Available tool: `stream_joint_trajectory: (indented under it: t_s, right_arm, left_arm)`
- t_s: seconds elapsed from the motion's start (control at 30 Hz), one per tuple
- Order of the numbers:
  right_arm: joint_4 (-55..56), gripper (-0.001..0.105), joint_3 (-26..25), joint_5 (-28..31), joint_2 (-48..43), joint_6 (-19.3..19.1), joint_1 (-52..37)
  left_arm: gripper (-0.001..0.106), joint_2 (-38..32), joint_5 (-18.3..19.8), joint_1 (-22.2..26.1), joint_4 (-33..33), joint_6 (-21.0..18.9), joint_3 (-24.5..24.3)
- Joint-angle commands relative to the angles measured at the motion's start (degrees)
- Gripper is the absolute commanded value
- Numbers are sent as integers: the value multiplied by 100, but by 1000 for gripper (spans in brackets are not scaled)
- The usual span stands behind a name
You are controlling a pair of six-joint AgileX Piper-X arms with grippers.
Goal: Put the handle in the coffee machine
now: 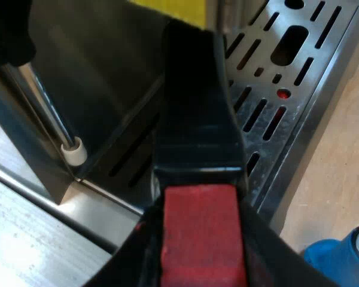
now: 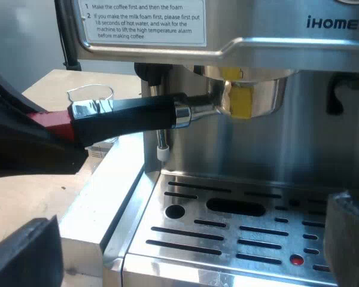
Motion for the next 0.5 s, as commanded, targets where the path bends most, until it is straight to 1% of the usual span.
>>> stream_joint_trajectory:
  t_s: [0.03,0.5]
  right_arm:
    - [-42,89,-8,38,-14,-87,-4]
    - [-42,89,-8,38,-14,-87,-4]
  left_arm:
    - [0,-85,420,7,-132,-73,-86]
    - [0,-111,395,7,-87,-76,-381]
